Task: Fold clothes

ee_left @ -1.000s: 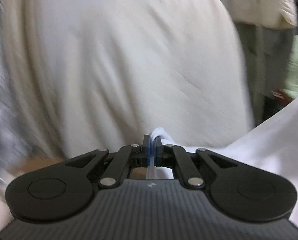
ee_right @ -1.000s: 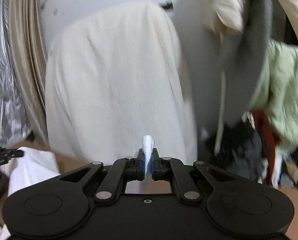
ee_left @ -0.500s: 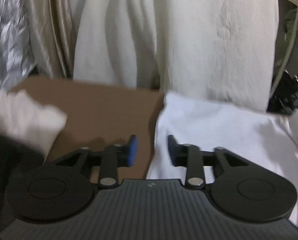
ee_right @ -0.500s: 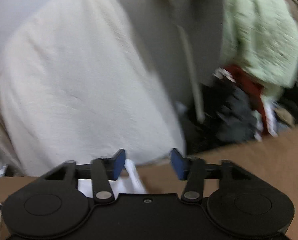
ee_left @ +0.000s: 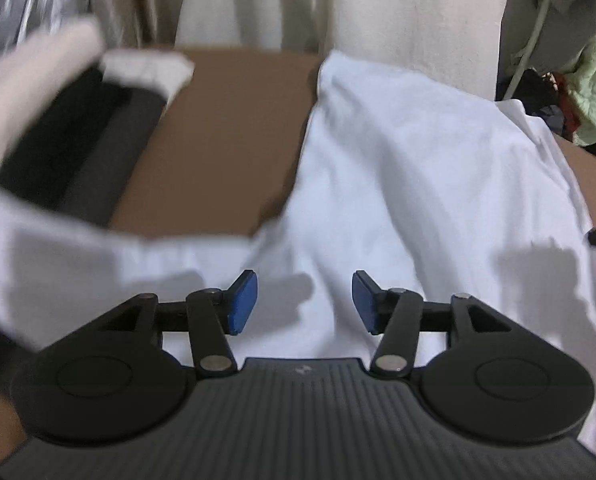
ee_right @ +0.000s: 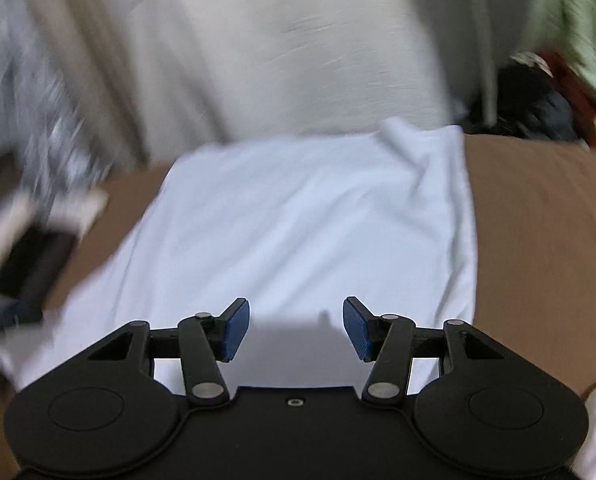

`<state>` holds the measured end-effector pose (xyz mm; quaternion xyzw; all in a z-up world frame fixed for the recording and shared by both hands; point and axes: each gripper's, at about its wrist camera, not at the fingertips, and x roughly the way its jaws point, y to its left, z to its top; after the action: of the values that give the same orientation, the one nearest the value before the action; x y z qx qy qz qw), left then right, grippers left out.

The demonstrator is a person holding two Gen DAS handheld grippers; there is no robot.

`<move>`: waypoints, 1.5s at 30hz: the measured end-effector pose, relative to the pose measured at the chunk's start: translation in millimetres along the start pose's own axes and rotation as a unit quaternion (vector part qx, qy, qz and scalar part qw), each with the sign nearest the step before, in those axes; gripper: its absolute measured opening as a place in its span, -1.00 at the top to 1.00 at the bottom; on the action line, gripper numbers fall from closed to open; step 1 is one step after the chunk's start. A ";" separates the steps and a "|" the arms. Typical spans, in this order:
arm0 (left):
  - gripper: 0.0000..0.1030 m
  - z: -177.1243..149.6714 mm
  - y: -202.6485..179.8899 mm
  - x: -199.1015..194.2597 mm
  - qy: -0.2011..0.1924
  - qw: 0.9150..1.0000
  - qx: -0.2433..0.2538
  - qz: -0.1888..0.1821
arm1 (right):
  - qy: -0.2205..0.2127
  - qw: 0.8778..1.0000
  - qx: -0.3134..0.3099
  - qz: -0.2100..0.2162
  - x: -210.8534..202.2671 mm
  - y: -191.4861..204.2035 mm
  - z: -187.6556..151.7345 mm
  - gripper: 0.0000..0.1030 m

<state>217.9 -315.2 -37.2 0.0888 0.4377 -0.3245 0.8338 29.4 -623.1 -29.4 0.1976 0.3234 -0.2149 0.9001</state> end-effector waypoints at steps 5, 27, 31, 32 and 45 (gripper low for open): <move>-0.09 -46.7 33.5 -16.9 0.016 0.998 -0.053 -0.012 | 0.005 0.997 -0.069 0.016 -19.4 64.8 -44.9 -0.12; 0.88 -94.4 31.5 17.5 0.073 0.989 -0.089 -0.097 | 0.062 0.962 -0.226 0.139 -71.6 198.9 -138.1 0.63; 0.93 -105.1 45.1 0.8 0.067 0.991 -0.106 -0.055 | 0.067 0.968 -0.211 0.116 -75.5 192.0 -145.0 0.11; 0.92 -107.8 48.5 -3.4 0.066 0.991 -0.110 -0.044 | 0.070 0.971 -0.199 0.110 -76.5 184.8 -146.9 0.11; 0.77 -119.2 97.4 -36.4 0.042 0.958 -0.243 -0.149 | 0.084 0.996 -0.004 0.019 -129.4 75.6 -190.9 0.15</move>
<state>183.3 -171.5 -93.5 -0.1692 0.5458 -0.3251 0.7535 -117.0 -432.5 -62.8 0.2178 0.3951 -0.1786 0.8744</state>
